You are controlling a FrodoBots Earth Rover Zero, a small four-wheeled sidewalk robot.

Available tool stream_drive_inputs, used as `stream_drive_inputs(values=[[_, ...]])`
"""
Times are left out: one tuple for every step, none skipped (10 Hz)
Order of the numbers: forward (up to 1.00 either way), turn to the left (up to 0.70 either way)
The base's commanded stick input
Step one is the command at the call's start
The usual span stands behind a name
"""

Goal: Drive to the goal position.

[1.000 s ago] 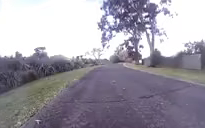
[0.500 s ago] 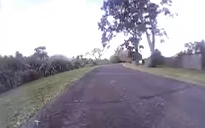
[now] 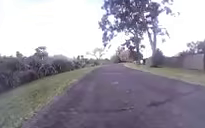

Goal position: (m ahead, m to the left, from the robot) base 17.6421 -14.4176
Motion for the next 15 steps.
stream_drive_inputs(values=[[0.85, -0.08], [0.85, -0.01], [0.85, 0.0], [0.85, 0.0], [0.85, 0.0], [0.85, -0.03], [0.85, -0.17], [0.85, -0.29], [0.85, 0.0], [0.85, 0.0], [0.85, 0.0], [0.85, 0.0], [0.85, 0.0], [0.85, 0.0], [0.85, 0.0]])
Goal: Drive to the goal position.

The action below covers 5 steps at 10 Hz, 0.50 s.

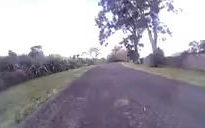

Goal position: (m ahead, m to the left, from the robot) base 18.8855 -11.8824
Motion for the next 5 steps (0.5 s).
stream_drive_inputs(values=[[0.85, 0.0], [0.85, 0.0], [0.85, 0.0], [0.85, 0.0], [0.85, 0.0]])
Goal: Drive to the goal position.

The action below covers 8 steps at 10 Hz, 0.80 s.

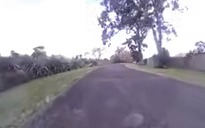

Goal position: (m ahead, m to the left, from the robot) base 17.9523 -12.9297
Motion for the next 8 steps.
stream_drive_inputs(values=[[0.85, 0.0], [0.85, 0.0], [0.85, 0.0], [0.85, -0.11], [0.85, -0.25], [0.85, -0.33], [0.85, -0.34], [0.85, -0.34]])
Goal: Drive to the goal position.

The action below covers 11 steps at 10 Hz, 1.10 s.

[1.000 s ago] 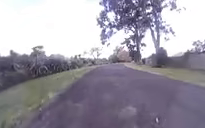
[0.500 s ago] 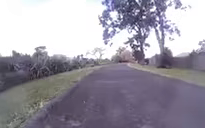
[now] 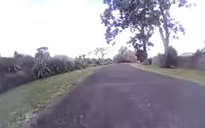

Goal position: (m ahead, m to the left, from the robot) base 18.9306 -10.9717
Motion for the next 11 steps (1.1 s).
stream_drive_inputs(values=[[0.85, -0.33], [0.85, -0.15], [0.85, 0.0], [0.85, 0.0], [0.85, 0.0], [0.85, 0.0], [0.85, -0.05], [0.85, -0.25], [0.85, -0.25], [0.85, 0.02], [0.85, 0.02]])
